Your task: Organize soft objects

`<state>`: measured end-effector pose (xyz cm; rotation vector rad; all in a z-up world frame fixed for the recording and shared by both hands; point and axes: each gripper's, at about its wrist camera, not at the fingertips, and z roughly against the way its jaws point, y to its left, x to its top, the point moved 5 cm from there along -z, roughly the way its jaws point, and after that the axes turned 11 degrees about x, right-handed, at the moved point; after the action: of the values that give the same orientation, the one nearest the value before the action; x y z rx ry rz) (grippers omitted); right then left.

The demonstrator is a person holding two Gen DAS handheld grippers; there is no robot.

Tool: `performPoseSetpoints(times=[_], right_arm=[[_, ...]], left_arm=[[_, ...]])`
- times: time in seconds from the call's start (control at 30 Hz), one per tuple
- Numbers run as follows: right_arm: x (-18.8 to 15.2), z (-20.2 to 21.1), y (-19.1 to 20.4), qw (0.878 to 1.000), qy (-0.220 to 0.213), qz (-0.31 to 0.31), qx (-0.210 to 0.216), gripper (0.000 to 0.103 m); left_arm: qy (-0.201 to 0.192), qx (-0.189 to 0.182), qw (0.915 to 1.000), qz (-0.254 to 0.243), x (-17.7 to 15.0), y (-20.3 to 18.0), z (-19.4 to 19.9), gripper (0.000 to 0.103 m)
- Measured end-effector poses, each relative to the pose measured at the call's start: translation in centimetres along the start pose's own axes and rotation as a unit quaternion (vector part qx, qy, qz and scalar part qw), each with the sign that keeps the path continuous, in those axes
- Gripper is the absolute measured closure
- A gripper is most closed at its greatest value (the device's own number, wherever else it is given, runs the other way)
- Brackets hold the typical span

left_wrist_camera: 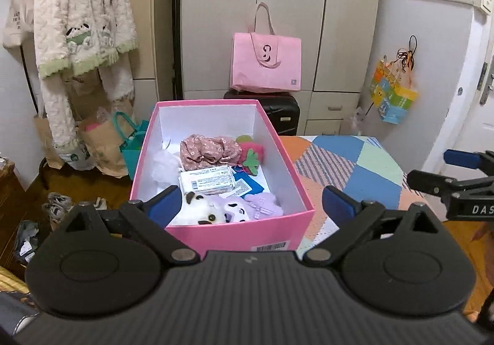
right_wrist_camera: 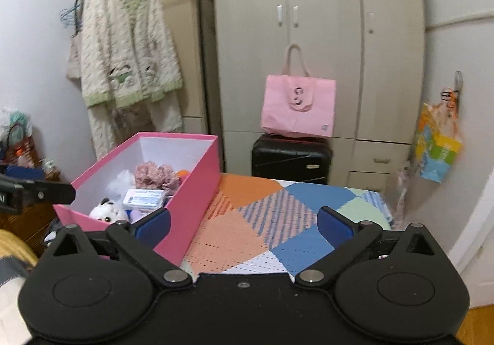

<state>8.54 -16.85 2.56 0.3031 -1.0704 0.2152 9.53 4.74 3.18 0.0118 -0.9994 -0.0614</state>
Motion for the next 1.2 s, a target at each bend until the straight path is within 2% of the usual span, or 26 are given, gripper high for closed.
performPoseSetpoints(times=[0.1,0.23,0.4,0.47,0.7,0.93,1.2], right_arm=[[-0.6,0.5,0.0,1.000,-0.012,-0.006,-0.020,0.001],[-1.7,0.6,0.0,0.999,-0.020,-0.028,-0.032,0.001],[-1.7,1.8,0.2,0.998,-0.052,-0.017,-0.040,0.001],[-1.8,1.8,0.1,0.997,-0.056,-0.012,-0.050,0.001],[-2.4,1.9,-0.4,0.997,-0.053,-0.019,-0.059,0.001],[-3.2,2.3,0.2,0.997,-0.042,-0.011,-0.066,0.001],[-4.1,2.4,0.7,0.997,-0.029,-0.003,-0.065,0.001]], left_arm=[[-0.002,-0.009,0.9999,-0.011,-0.9,-0.9,0.4,0.004],[-0.021,-0.013,0.9995,0.019,-2.8,-1.3,1.2,0.004],[-0.064,0.047,0.9966,0.022,-3.3,-1.7,1.6,0.004],[-0.074,0.054,0.9955,0.026,-3.2,-1.7,1.5,0.004],[-0.069,0.040,0.9954,0.052,-3.8,-1.7,0.2,0.004],[-0.066,0.055,0.9955,0.040,-4.8,-2.4,-0.3,0.004],[-0.073,0.056,0.9954,0.027,-5.2,-3.1,0.4,0.004]])
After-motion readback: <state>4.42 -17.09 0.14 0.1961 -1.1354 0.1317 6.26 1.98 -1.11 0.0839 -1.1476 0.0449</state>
